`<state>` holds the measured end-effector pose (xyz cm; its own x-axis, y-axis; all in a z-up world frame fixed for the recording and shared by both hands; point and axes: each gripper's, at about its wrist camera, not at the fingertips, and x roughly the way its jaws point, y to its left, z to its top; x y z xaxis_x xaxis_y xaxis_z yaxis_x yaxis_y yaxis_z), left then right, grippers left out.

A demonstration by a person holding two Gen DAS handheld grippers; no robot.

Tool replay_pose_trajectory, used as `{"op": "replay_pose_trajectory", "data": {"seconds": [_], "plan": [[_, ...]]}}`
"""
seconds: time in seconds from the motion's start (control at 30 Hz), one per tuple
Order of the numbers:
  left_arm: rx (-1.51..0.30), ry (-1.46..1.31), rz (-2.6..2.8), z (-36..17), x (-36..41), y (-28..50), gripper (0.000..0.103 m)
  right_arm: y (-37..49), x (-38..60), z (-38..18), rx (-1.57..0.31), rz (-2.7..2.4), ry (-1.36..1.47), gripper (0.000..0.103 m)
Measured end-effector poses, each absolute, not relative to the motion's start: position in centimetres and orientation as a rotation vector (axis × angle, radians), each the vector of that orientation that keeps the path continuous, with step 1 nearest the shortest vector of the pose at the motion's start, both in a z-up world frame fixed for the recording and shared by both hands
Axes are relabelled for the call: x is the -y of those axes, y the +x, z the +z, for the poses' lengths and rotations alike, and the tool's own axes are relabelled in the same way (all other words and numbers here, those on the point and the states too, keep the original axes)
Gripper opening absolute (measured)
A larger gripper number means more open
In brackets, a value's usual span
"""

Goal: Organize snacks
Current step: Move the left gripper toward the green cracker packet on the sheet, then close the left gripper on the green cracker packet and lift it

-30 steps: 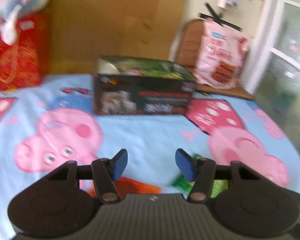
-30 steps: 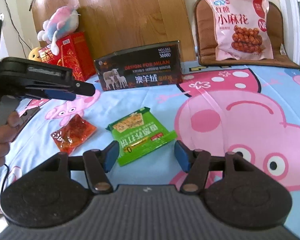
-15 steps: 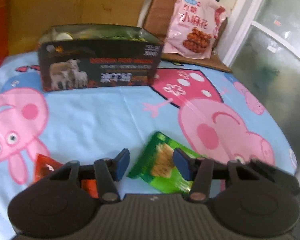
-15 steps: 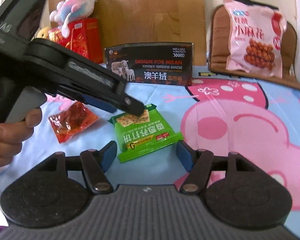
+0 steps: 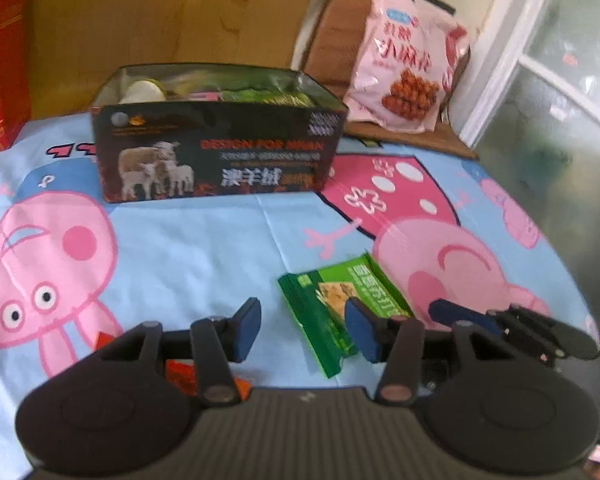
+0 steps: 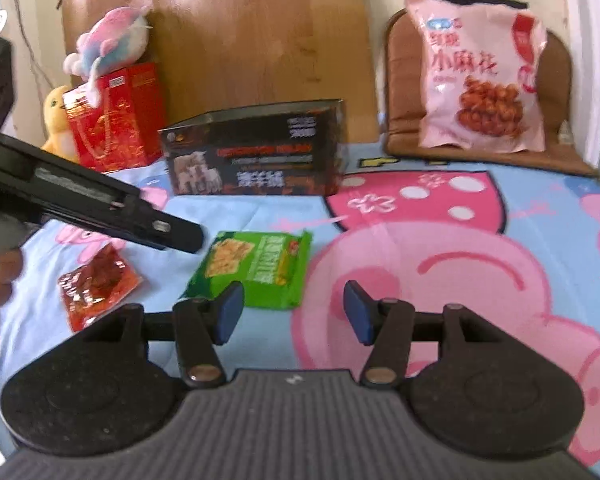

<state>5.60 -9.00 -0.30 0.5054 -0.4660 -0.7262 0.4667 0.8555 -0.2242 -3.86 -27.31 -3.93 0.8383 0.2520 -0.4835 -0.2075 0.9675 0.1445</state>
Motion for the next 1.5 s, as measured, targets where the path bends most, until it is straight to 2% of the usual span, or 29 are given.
{"op": "replay_pose_trajectory", "data": {"seconds": [0.4, 0.77, 1.5], "plan": [[-0.855, 0.051, -0.456, -0.4, 10.8, 5.2, 0.05, -2.6, 26.7, -4.5, -0.532, 0.349, 0.089, 0.066], [-0.846, 0.079, -0.438, -0.2, 11.4, 4.8, 0.05, -2.3, 28.0, -4.6, -0.531, 0.387, 0.169, 0.066], [-0.884, -0.051, -0.534, -1.0, 9.1, 5.3, 0.051, -2.5, 26.2, -4.5, -0.535, 0.337, 0.033, 0.066]]}}
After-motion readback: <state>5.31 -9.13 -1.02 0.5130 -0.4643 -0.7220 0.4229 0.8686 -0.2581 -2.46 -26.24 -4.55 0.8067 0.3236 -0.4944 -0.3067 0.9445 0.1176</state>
